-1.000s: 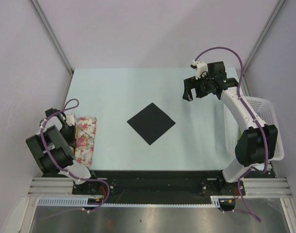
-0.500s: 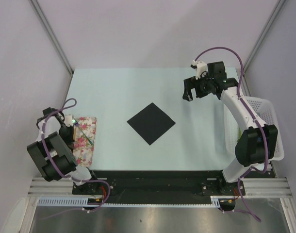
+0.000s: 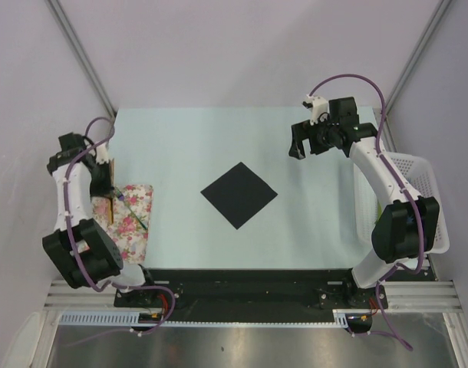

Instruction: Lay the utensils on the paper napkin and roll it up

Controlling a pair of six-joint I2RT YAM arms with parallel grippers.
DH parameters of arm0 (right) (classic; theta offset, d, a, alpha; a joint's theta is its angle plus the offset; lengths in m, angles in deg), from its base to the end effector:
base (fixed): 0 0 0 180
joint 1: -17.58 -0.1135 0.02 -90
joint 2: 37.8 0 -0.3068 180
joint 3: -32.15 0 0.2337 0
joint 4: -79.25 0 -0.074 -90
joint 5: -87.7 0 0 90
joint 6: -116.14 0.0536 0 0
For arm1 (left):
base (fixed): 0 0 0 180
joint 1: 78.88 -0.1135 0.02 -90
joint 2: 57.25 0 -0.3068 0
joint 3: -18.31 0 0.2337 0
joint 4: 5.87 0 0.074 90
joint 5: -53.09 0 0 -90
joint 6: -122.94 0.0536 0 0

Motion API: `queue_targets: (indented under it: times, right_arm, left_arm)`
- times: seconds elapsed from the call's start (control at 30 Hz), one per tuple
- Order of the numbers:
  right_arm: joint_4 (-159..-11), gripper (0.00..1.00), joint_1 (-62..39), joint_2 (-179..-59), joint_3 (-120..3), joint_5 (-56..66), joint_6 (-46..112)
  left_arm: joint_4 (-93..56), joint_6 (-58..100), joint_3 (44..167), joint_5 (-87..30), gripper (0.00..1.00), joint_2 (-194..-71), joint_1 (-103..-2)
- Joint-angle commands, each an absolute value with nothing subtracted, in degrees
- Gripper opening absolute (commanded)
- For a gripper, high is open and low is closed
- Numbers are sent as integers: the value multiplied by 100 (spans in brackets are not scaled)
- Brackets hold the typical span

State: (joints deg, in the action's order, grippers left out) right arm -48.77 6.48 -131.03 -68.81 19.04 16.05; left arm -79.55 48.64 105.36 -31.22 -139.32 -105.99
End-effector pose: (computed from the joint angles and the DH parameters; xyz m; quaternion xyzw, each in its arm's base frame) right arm 0.3472 0.0880 0.3648 -0.2372 0.8768 0.1740 0.3805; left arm 0.2310 0.1123 0.3190 -0.0884 0.9776 0.0219 0.1897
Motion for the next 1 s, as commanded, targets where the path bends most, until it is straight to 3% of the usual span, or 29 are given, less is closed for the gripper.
queue_targets:
  times: [0.0,0.33,0.73,0.97]
  right_arm:
    - [-4896,100,738,-12991,-6964,1915,1630]
    - [-3930,100,1080,-12832,-7641,1537,1190]
    - [-3753,100,1380,-12700,-7598,1185,1304]
    - [-3964,100,1406,-12587,-7361,1132,1392]
  left_arm:
    - [-7796,3788,11376,-3041,0,-14372,-9665]
    - [-7182,2092,13134,-4157,0,-15973,-6959]
    - [-6662,543,14382,-3788,0,-17755,-5182]
    - [-6495,261,14612,-4147,0,-18232,-4786]
